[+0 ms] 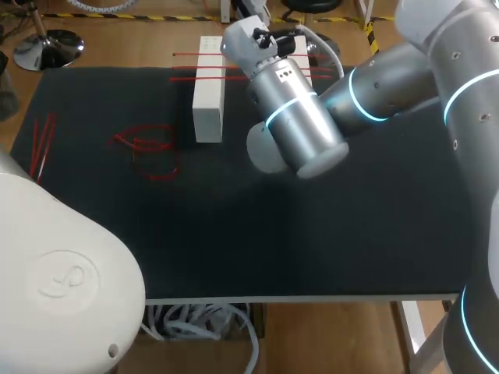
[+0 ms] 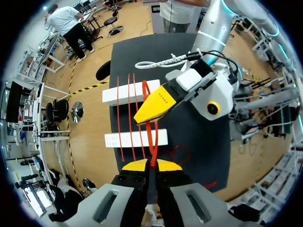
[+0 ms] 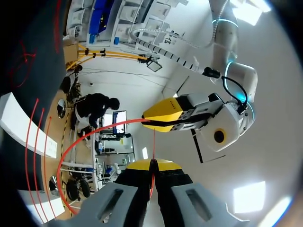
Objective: Grab the tape and strap the tape.
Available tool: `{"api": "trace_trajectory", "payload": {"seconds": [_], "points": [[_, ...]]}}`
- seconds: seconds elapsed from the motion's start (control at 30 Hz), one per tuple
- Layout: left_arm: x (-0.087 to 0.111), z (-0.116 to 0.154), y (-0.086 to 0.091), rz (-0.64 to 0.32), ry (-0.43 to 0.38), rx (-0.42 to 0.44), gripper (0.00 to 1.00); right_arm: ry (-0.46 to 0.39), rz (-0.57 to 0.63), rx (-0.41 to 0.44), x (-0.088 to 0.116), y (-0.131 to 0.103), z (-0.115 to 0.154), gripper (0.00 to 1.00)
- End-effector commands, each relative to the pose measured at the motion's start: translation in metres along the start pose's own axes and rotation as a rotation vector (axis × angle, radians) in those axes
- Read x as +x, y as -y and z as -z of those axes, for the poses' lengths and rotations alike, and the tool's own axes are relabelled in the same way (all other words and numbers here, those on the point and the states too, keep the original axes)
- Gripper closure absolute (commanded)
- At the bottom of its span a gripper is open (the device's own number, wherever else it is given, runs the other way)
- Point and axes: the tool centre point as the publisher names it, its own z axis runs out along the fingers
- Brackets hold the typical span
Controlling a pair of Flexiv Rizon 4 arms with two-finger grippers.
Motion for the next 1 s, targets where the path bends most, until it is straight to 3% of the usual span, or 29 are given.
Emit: {"api": "trace_trajectory", "payload": {"seconds": [0.03, 1.0], "points": [[-0.001, 0.001, 0.000, 0.001, -0.003, -0.004, 1.00, 0.000, 0.007, -0.002, -0.001, -0.002, -0.004, 1.00], [-0.001, 0.001, 0.000, 0.001, -0.003, -0.004, 1.00, 0.005, 0.019, -0.028, 0.002, -0.017, -0.013, 1.00]]}}
